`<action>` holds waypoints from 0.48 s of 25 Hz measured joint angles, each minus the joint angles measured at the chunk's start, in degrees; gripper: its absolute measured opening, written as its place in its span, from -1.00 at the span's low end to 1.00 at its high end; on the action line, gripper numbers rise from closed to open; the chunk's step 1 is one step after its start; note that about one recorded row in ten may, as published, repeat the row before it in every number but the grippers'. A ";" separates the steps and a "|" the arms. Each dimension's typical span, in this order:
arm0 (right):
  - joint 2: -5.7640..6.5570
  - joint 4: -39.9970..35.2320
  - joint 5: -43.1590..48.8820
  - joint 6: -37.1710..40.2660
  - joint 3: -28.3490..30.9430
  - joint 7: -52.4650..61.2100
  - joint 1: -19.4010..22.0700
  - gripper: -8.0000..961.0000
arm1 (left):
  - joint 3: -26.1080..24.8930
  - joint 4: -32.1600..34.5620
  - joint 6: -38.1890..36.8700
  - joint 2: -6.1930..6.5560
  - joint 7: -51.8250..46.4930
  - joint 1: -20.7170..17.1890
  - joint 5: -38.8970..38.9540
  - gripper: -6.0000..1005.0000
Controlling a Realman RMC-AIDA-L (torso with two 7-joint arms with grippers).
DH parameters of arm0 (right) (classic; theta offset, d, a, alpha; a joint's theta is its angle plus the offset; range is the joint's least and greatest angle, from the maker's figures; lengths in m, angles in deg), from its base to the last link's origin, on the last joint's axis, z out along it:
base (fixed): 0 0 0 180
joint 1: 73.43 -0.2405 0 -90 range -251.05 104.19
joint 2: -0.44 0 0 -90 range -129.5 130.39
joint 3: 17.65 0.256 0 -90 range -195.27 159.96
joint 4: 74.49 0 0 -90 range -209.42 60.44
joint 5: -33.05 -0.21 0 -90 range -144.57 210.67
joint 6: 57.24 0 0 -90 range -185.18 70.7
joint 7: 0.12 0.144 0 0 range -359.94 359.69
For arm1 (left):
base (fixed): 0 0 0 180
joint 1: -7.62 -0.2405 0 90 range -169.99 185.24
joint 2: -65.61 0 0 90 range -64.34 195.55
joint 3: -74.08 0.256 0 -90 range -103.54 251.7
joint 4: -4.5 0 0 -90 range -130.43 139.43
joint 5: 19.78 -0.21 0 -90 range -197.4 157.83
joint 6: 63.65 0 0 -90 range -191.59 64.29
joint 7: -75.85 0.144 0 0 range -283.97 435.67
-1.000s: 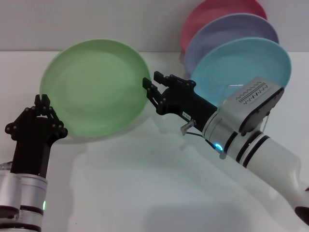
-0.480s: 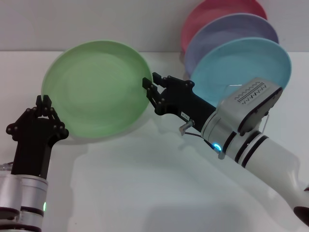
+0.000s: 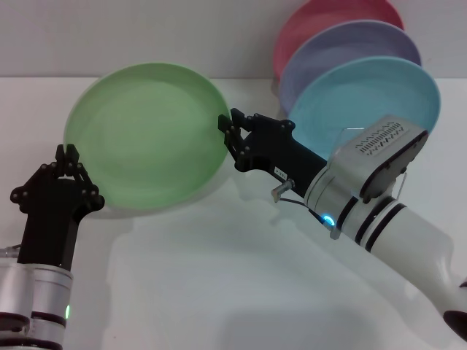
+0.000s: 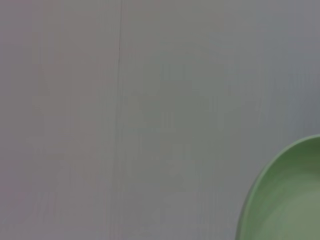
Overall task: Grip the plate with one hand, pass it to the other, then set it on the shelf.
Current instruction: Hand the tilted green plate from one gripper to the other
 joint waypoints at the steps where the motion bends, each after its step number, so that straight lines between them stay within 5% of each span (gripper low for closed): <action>1: 0.00 0.00 0.00 0.00 0.00 0.00 0.01 -0.61 | 0.00 0.02 0.02 0.00 0.01 0.00 0.00 -0.87; 12: 0.00 0.22 0.00 0.00 0.00 0.00 0.02 -0.61 | 0.03 0.06 0.08 0.00 0.24 0.00 0.00 -0.87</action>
